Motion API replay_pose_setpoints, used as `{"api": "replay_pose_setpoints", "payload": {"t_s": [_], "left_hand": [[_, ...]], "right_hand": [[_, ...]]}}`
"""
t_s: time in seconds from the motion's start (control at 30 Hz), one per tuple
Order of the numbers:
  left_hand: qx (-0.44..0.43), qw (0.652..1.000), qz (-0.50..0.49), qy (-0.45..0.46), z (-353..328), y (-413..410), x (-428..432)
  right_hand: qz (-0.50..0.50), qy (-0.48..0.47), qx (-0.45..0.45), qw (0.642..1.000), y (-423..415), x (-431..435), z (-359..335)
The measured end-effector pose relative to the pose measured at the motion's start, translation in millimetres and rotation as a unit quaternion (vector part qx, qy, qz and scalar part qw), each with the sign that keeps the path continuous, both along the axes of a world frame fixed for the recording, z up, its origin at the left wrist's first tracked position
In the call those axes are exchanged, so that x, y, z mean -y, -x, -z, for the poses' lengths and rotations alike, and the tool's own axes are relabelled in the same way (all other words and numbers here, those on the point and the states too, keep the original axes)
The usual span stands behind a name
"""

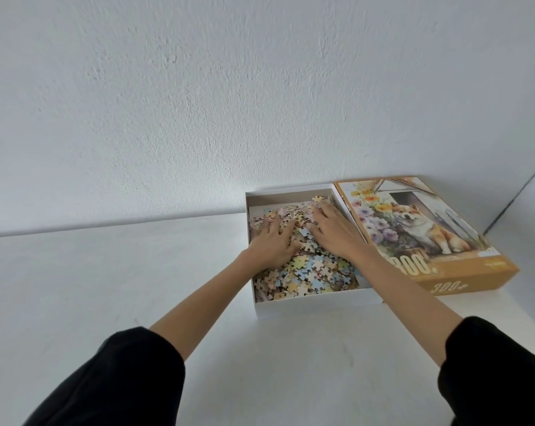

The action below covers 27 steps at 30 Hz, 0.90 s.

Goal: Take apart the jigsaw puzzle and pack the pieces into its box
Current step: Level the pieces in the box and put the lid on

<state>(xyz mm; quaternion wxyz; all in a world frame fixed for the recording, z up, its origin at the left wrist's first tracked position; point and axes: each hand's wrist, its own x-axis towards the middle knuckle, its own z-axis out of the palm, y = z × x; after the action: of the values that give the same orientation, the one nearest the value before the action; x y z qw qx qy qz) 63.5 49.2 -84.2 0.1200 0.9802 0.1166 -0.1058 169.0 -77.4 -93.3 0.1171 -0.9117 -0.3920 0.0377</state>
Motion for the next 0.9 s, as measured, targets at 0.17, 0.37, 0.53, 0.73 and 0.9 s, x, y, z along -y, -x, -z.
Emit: {"api": "replay_pose_setpoints", "payload": {"t_s": [0.17, 0.37, 0.53, 0.73, 0.9], "left_hand": [[-0.006, 0.999, -0.034, -0.024, 1.1, -20.7, -12.2], [0.037, 0.999, -0.017, 0.001, 0.4, -24.6, -8.4], [-0.076, 0.996, 0.026, 0.038, -18.5, -8.1, -5.3], [-0.127, 0.983, 0.099, -0.091, -15.6, 22.5, 3.0], [-0.090, 0.992, 0.052, -0.077, -11.4, 7.5, 0.2]], "right_hand": [[-0.034, -0.079, -0.007, 0.996, 9.5, 4.3, -12.4], [0.031, -0.165, 0.085, 0.982, 5.5, 4.3, -11.2], [-0.041, -0.023, -0.037, 0.998, 4.5, 3.9, -5.1], [-0.040, -0.104, 0.032, 0.993, 2.4, 2.7, -5.9], [-0.001, -0.213, 0.076, 0.974, 9.0, 8.8, -13.1]]}}
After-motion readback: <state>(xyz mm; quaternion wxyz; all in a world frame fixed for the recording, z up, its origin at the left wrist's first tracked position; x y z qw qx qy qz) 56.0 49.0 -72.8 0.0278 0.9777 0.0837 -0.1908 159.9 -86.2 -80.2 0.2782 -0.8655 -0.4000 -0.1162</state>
